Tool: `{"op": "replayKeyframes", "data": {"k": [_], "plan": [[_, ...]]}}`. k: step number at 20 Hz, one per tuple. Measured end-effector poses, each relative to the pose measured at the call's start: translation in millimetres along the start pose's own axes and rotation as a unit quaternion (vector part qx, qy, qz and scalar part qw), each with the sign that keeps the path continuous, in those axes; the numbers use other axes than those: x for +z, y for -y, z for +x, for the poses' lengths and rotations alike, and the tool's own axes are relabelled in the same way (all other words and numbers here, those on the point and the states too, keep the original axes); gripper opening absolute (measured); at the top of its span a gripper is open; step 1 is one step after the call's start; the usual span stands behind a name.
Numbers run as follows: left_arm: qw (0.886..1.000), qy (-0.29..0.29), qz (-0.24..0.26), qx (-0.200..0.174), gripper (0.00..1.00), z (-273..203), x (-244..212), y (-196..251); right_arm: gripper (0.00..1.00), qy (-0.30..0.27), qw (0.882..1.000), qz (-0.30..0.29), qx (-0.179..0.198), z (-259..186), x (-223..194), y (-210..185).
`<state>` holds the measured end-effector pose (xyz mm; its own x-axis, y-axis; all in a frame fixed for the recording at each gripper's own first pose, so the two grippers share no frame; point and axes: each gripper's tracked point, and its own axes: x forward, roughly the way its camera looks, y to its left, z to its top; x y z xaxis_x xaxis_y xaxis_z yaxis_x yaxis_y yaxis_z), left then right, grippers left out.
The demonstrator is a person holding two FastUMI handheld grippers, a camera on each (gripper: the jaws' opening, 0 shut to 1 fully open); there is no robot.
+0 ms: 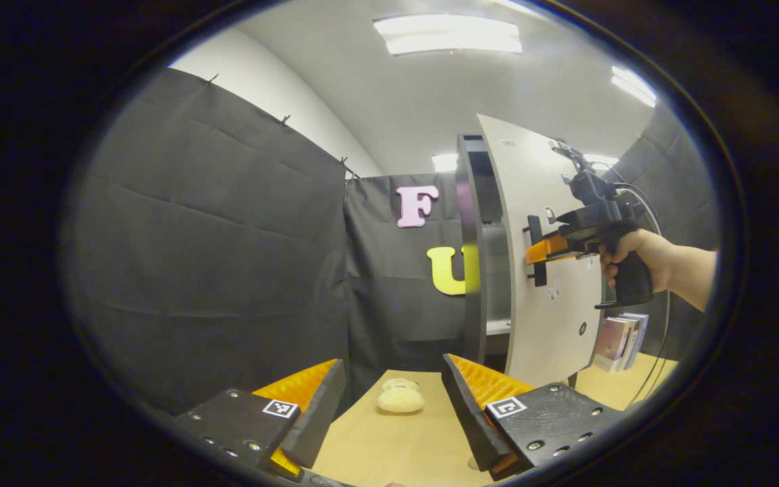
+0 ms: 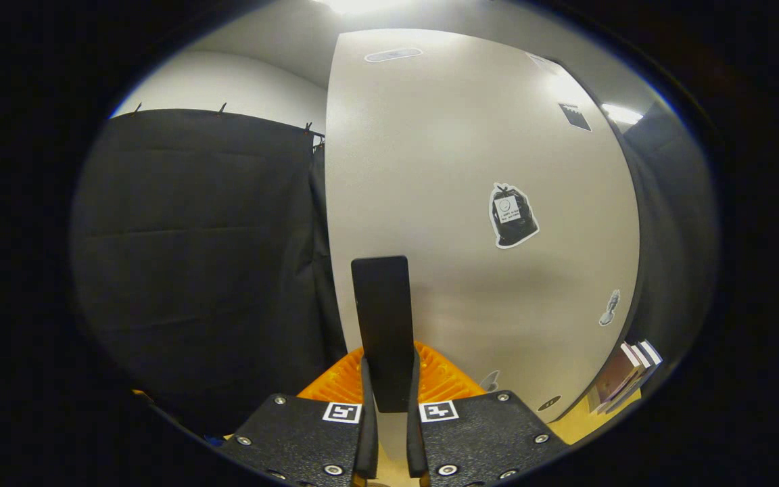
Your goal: Open the cabinet door with the right hand, grasp the bottle in the cabinet with the left hand and place it on the coaster, then close the cabinet door with the right hand.
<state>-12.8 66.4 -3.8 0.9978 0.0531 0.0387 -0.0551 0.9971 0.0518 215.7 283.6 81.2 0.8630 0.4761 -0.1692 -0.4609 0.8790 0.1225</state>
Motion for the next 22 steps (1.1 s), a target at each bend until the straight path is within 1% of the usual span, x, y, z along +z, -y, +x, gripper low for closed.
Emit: {"op": "replayKeyframes", "data": {"k": [1,7,8,9,10,11,12,13,15,16,17,18,19,20,21,22], "plan": [[1.000,-0.001,-0.002,-0.006,0.85,1,0,8,0.17,-0.001,1.000,0.000,0.006,0,-1,1],[1.000,0.002,0.001,-0.030,0.86,15,3,48,0.17,-0.007,0.999,-0.001,0.031,-10,-2,4],[0.999,0.001,-0.001,-0.035,0.89,15,1,56,0.17,-0.007,0.999,-0.001,0.034,-11,-2,6],[0.999,0.000,-0.003,-0.040,0.85,17,1,63,0.17,-0.008,0.999,-0.002,0.036,-14,-3,8],[0.999,0.000,-0.004,-0.046,0.85,20,0,69,0.17,-0.008,0.999,-0.002,0.038,-17,-3,9],[0.999,-0.002,-0.005,-0.051,0.89,23,0,76,0.17,-0.009,0.999,-0.003,0.040,-19,-4,10],[0.998,-0.001,-0.005,-0.057,0.86,21,0,84,0.17,-0.010,0.999,-0.002,0.041,-21,-4,12],[0.998,0.001,-0.005,-0.063,0.89,20,3,90,0.17,-0.009,0.999,-0.002,0.042,-24,-4,13],[0.997,0.005,-0.004,-0.073,0.89,21,4,105,0.17,-0.008,0.999,0.000,0.041,-29,-4,16],[0.997,0.006,-0.005,-0.079,0.86,25,5,110,0.17,-0.008,0.999,0.000,0.040,-31,-4,18],[0.996,0.007,-0.006,-0.084,0.89,27,6,116,0.17,-0.007,0.999,0.000,0.039,-33,-5,20],[0.996,0.007,-0.008,-0.089,0.85,30,5,122,0.17,-0.006,0.999,0.000,0.039,-35,-5,21],[0.995,0.005,-0.009,-0.095,0.85,33,4,128,0.17,-0.006,0.999,0.001,0.039,-37,-5,23],[0.995,0.004,-0.011,-0.100,0.85,36,2,135,0.17,-0.006,0.999,0.004,0.038,-39,-5,25],[0.994,0.004,-0.012,-0.106,0.89,37,2,142,0.17,-0.006,0.999,0.005,0.037,-42,-5,27],[0.994,0.005,-0.012,-0.112,0.89,40,3,147,0.17,-0.005,0.999,0.006,0.035,-43,-5,29]]}}
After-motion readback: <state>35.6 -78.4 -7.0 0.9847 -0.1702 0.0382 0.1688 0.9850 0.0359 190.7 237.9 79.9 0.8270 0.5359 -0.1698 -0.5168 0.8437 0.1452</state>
